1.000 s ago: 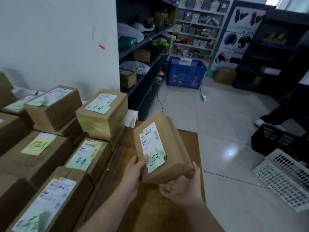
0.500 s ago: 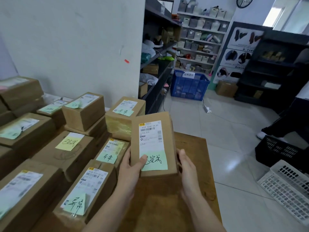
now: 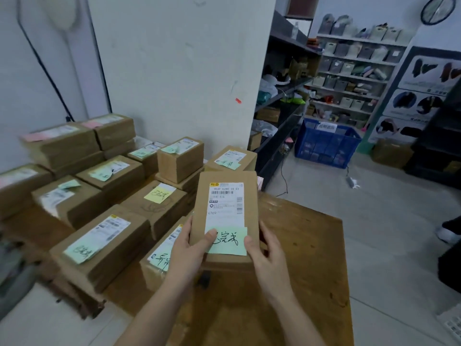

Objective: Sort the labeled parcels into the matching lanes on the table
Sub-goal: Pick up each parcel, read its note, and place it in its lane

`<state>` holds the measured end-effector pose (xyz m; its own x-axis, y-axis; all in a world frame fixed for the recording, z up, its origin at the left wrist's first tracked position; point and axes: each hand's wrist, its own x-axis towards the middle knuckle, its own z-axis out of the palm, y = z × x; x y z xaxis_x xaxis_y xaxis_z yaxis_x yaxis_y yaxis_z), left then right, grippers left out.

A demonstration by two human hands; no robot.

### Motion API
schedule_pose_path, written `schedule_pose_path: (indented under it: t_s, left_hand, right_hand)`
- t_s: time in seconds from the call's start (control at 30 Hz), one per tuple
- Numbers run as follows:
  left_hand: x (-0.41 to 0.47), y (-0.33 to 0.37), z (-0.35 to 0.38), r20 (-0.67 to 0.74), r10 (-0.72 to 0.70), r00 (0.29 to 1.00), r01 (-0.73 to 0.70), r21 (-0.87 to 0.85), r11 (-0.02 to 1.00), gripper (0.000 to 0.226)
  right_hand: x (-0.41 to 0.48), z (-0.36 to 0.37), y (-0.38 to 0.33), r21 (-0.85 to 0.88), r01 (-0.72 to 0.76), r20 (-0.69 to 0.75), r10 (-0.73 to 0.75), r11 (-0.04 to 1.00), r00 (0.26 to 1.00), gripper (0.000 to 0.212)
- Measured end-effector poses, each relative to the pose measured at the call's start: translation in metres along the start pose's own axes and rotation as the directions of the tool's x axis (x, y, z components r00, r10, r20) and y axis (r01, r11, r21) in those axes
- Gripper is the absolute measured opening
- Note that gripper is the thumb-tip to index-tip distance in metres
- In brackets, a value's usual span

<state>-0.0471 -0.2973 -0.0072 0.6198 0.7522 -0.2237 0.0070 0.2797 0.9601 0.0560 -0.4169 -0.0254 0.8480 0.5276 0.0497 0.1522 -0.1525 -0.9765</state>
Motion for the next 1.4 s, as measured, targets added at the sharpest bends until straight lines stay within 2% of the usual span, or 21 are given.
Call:
schedule_pose_path:
  t_s: [0.17,0.3,0.57,0.83,1.0,1.2,1.4]
  left_hand:
    - [-0.013,0.012,-0.031,-0.075,0.031,0.997,-0.023,0.105,0.994,0.062]
    - [-0.010,0.022,-0.062,-0.111,0.008,0.994,0.006,0.126,0.992,0.051]
    - [0.021,0.047,-0.133,-0.131,0.044,0.990,-0.020,0.174,0.985,0.060]
    - [0.089,0.074,-0.210,-0.025,0.053,0.998,-0.046,0.220,0.974,0.055]
    - [0.127,0.089,-0.244,0.076,0.067,0.995,-0.084,0.253,0.964,0.041]
    - [0.171,0.096,-0.252,0.082,0.068,0.994,-0.090,0.309,0.947,0.051]
    - [0.210,0.093,-0.243,0.085,0.039,0.996,-0.070,0.389,0.919,0.047]
  right_hand:
    - [-0.016,0.026,-0.014,0.003,0.016,0.050,-0.016,1.000,0.999,0.059]
    - [-0.020,0.053,-0.029,0.006,0.024,0.076,-0.024,1.000,0.997,0.058]
    - [-0.014,0.124,-0.057,0.035,0.032,0.102,-0.036,0.999,0.994,0.047]
    - [0.002,0.222,-0.073,0.095,-0.020,-0.013,0.021,0.995,1.000,0.048]
    - [0.019,0.263,-0.078,0.094,-0.062,-0.064,0.068,0.994,0.996,0.053]
    - [0.051,0.285,-0.080,0.019,-0.079,-0.098,0.081,0.997,0.992,0.058]
    - [0.090,0.294,-0.062,-0.023,-0.120,-0.124,0.116,0.993,0.985,0.063]
